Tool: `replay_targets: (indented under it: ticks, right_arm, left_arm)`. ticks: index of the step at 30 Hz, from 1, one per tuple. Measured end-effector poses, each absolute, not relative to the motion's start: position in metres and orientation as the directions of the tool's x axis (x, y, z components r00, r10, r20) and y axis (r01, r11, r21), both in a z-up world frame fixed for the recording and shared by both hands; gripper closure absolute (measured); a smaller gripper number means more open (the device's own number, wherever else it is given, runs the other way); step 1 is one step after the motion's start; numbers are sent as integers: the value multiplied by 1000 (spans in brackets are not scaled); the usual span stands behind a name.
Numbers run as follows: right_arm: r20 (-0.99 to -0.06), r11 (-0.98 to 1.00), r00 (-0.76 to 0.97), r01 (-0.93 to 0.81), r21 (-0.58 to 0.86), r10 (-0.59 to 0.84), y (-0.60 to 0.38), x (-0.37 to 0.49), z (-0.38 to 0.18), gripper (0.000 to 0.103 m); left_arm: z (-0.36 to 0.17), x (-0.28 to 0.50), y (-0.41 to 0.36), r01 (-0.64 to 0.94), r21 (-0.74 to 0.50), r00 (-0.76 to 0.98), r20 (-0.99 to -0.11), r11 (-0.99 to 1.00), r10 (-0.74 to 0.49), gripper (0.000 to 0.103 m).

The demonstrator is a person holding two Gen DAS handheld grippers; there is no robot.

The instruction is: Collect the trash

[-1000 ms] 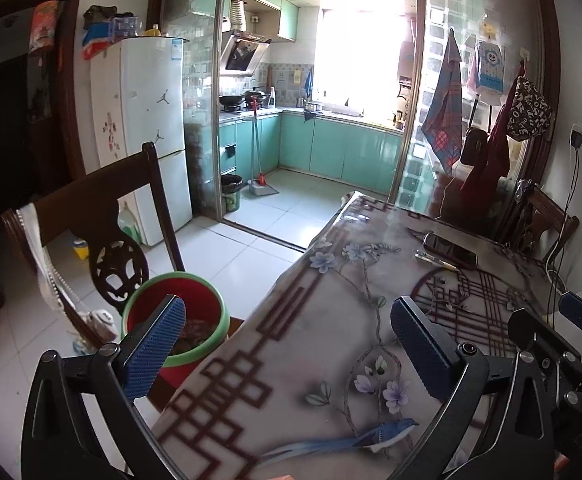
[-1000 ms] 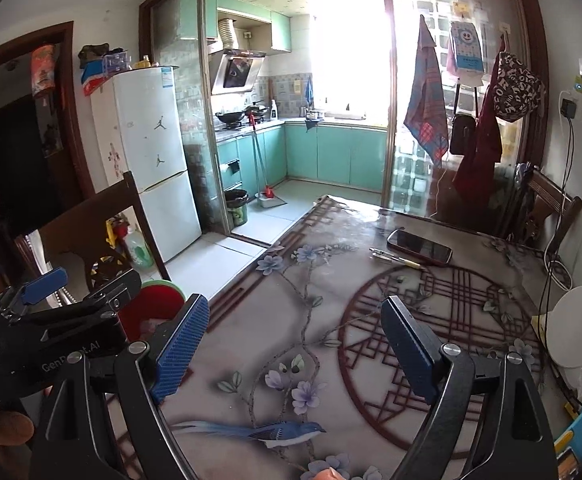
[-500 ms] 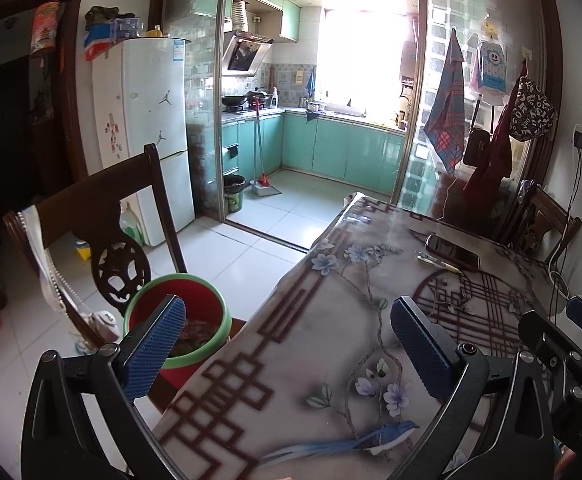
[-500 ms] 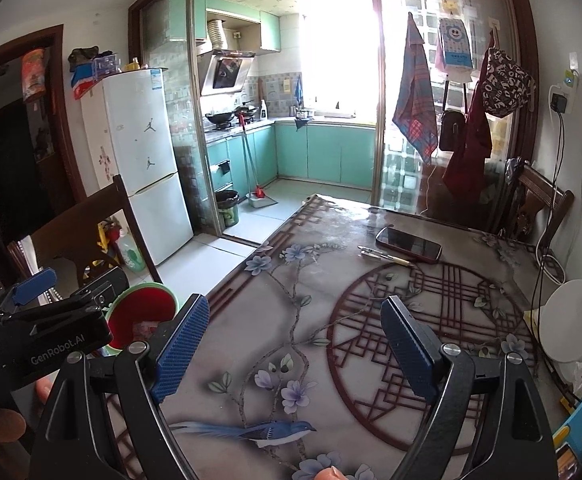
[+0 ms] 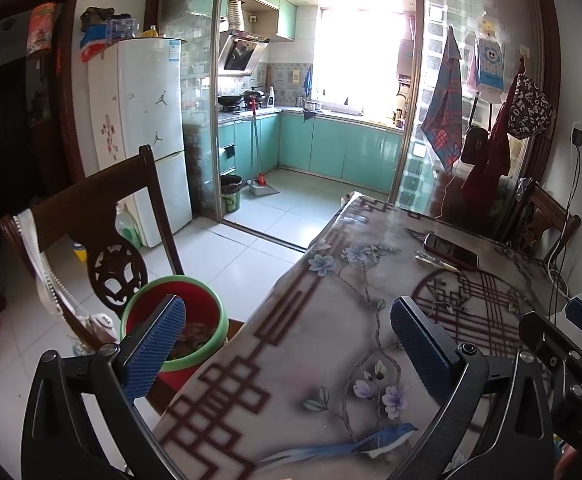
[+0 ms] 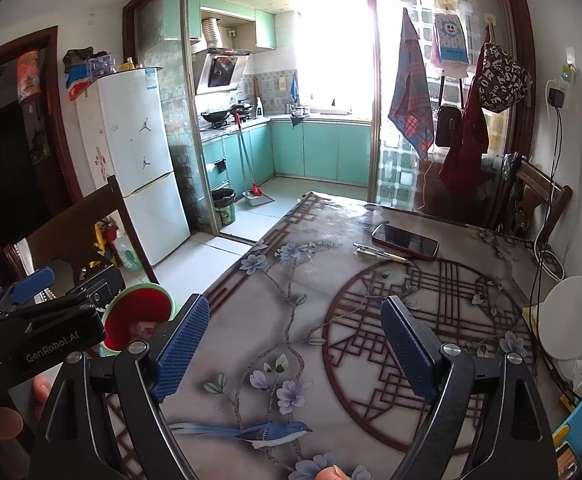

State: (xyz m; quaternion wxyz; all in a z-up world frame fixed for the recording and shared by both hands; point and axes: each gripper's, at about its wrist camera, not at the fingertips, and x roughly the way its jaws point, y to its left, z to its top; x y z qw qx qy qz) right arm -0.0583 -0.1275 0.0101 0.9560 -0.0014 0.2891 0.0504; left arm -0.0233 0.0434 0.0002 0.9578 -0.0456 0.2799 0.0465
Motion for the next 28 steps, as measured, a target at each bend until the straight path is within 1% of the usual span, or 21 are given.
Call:
replay_targets:
  ticks: [14,23,28]
  right_arm:
    - [-558,995,825,-92,26,91,-128,-54,7,15]
    - [-567,996,819,-82,29,84,-130,-47,2,15]
    - [-582,997,810,-68,33,75,-135,-39,-5,15]
  left_arm:
    - [-2,-19,45,-118,-59,834,-548,991,67,0]
    - [-7,-11,45,-112,-58,821,-568,992,59,0]
    - [-17,-4,37,-72,-49,810,-586,996,30,0]
